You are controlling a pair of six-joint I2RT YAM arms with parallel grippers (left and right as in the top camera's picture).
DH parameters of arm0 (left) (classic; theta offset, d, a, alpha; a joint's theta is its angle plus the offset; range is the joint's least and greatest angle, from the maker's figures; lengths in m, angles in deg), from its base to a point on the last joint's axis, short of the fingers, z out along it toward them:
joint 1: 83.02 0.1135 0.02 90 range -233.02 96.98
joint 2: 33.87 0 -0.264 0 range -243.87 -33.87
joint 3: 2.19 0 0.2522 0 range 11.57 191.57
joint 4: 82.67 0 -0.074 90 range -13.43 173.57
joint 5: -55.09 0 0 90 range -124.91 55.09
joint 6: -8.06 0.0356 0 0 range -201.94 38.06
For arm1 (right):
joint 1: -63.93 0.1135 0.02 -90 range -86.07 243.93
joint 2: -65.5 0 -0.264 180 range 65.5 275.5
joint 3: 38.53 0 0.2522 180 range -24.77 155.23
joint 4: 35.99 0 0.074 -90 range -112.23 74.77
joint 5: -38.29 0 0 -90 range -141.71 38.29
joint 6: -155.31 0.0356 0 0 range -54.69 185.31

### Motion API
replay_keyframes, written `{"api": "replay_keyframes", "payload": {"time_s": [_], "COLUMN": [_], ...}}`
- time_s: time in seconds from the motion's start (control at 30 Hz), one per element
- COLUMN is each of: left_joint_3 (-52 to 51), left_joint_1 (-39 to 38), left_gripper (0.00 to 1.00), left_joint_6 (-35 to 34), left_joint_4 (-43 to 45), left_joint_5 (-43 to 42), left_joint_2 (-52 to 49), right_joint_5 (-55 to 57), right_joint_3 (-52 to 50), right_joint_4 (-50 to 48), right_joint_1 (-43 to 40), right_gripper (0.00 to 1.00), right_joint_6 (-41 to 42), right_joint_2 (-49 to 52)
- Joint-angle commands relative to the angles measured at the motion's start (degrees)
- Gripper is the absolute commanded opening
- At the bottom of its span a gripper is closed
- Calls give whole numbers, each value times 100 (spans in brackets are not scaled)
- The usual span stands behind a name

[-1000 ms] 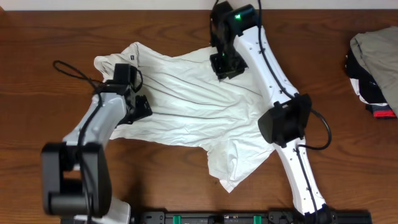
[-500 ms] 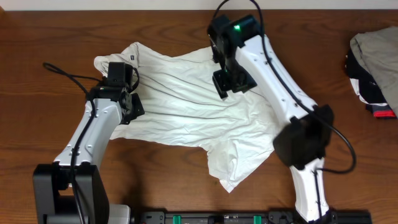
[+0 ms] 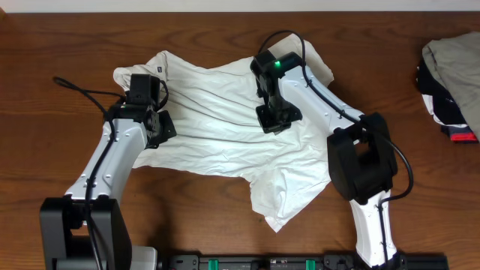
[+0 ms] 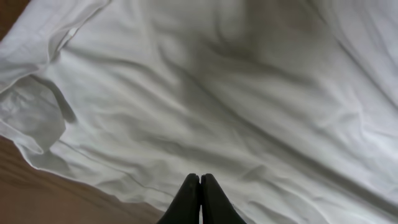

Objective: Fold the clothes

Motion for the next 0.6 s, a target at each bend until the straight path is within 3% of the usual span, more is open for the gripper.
{"api": "replay_keyframes", "payload": {"time_s": [0.0,0.3,0.57], "left_joint_3": [-17,-20,-20], "left_joint_1": [20,31,70], "left_gripper": [6,6,6], "left_joint_6": [-55,-55,-52], "left_joint_4": [105,208,256], "left_joint_5": [-39,-39,96], "left_joint_2": [-151,-684,-885], "right_joint_5": [-70,-72,-74], "right_joint_3": [-214,-892,-1008], "right_joint_4": [-262,-767,-649], "right_joint_1": [-35,-44,-66], "right_gripper": [1,1,1], "right_joint_6": [175,306,306], "right_joint_2": [-59,-59,-59]}}
